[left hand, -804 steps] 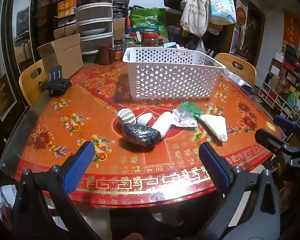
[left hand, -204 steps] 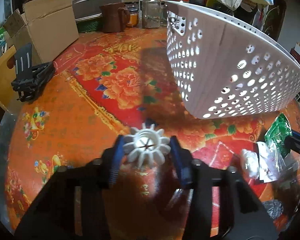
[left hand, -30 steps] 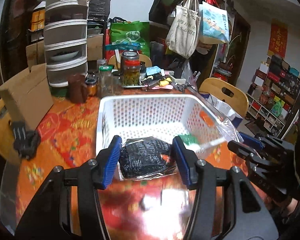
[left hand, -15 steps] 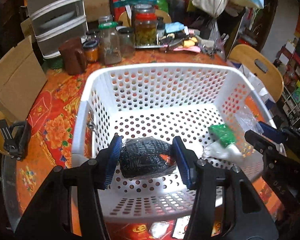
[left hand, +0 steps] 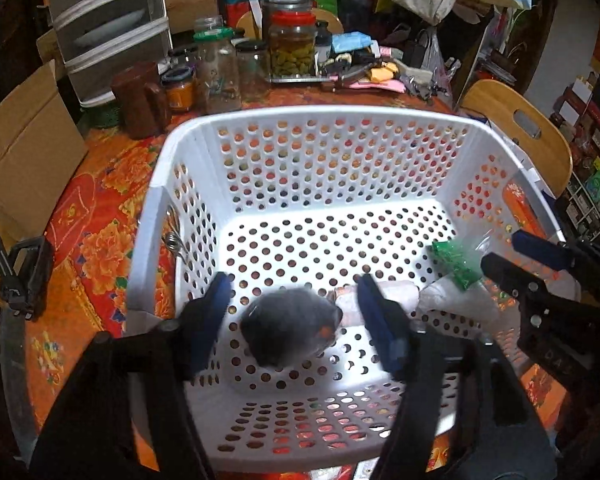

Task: Organize soft objects
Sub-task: 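Lower the black bundle and clear cup into the basket and open both tools, then grasp the white tissue ball with the left tool while the right tool grasps the printed sachet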

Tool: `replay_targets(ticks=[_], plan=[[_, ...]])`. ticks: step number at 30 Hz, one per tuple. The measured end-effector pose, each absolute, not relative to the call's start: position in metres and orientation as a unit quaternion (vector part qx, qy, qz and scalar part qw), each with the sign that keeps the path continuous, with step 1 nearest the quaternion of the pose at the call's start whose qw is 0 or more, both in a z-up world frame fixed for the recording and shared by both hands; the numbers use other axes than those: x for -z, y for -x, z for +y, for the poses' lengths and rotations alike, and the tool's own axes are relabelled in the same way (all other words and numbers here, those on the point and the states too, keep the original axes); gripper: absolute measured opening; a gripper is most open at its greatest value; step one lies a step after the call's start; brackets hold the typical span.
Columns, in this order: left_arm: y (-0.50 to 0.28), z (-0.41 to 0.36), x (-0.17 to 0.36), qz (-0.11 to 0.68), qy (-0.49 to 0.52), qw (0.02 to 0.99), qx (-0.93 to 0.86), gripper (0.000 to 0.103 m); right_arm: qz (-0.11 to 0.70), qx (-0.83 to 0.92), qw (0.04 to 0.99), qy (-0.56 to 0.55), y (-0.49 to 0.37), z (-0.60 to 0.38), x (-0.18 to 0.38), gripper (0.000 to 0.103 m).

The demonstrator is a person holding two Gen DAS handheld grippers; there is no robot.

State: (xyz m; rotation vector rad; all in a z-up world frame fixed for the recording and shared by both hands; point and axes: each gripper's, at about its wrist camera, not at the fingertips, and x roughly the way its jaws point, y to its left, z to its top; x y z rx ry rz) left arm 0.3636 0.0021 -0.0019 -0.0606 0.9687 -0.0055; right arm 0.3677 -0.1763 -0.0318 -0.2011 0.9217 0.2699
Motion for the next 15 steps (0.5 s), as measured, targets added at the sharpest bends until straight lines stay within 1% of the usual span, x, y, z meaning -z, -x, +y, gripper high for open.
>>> replay_targets(ticks=[1,2,3,4,5,6,7,8,9,11,15], plan=[[-0.361,0.003,-0.002,0.459,0.030,0.888,0.003,0.081,0.440,-0.132,0.884,0.087,-0.367,-0.179,0.030,0.054],[-0.359,0.003,-0.005,0.453,0.032,0.891,0.005,0.088,0.436,-0.133,0.887,0.081,-0.366,-0.181,0.027,0.061],[-0.355,0.003,-0.010,0.446,0.033,0.895,0.006,0.089,0.432,-0.133,0.889,0.078,-0.364,-0.182,0.024,0.065],[-0.351,0.004,-0.014,0.441,0.033,0.897,0.006,0.091,0.428,-0.134,0.891,0.075,-0.361,-0.184,0.020,0.067],[-0.347,0.003,-0.018,0.436,0.029,0.899,0.005,0.094,0.426,-0.135,0.892,0.073,-0.359,-0.184,0.018,0.073],[-0.343,0.001,-0.023,0.431,0.022,0.902,0.004,0.096,0.422,-0.135,0.894,0.071,-0.356,-0.186,0.014,0.082],[-0.339,0.001,-0.028,0.426,0.014,0.905,0.001,0.100,0.415,-0.134,0.897,0.071,-0.351,-0.187,0.008,0.087],[-0.334,0.000,-0.033,0.420,0.006,0.908,-0.003,0.103,0.406,-0.133,0.901,0.072,-0.346,-0.188,0.004,0.093],[-0.327,-0.001,-0.038,0.412,-0.001,0.911,-0.008,0.103,0.398,-0.131,0.905,0.072,-0.341,-0.190,-0.001,0.098],[-0.316,0.001,-0.049,0.402,0.000,0.915,-0.011,0.103,0.382,-0.134,0.912,0.065,-0.332,-0.195,-0.010,0.103],[-0.286,0.003,-0.067,0.385,-0.004,0.923,-0.018,0.103,0.364,-0.138,0.919,0.059,-0.312,-0.204,-0.024,0.103]])
